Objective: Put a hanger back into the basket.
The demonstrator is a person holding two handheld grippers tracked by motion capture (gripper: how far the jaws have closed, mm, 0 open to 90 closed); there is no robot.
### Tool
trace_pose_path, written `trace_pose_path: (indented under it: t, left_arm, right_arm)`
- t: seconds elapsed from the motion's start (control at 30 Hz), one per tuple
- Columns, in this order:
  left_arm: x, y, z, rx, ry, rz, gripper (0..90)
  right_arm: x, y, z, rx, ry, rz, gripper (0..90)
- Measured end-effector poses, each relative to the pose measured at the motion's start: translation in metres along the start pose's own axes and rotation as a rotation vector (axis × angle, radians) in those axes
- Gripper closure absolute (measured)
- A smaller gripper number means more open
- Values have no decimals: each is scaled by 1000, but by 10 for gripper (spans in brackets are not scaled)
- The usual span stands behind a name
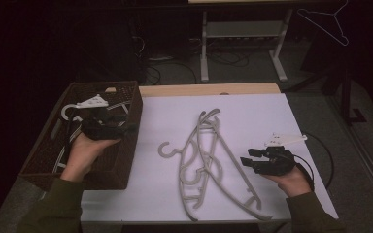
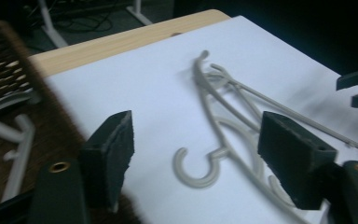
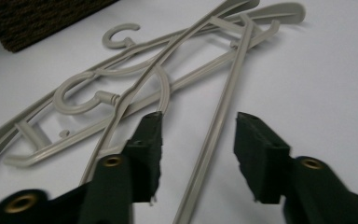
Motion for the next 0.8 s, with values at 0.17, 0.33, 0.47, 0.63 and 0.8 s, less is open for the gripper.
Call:
trace_pose_path:
  t: [0.17, 0.33, 0.47, 0.63, 0.8]
  left_arm:
    - [-24, 4, -32, -45, -34, 22, 473]
    - [-55, -3, -61, -72, -119, 60, 652]
    - [-77, -16, -81, -92, -176, 112, 720]
    - [-99, -39, -103, -117, -230, 178, 699]
    - [-122, -58, -124, -128, -261, 226, 577]
  right_arm:
    - [-6, -6, 2, 7, -4, 42, 566]
    - [-13, -10, 4, 15, -2, 78, 586]
    - [-16, -13, 10, 8, 19, 103, 612]
    - [-20, -18, 19, 35, 41, 123, 613]
    - [-21, -18, 20, 35, 38, 126, 603]
Point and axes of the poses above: each handheld gripper's, and its own axes: x roughly backward along the jaws, y roughly out of its top, z roughly to its left, the point moved 6 cm from there along -x, roughly forward along the jaws, and after that the axes turned 7 degrees about -x, right-handed, at the moved point
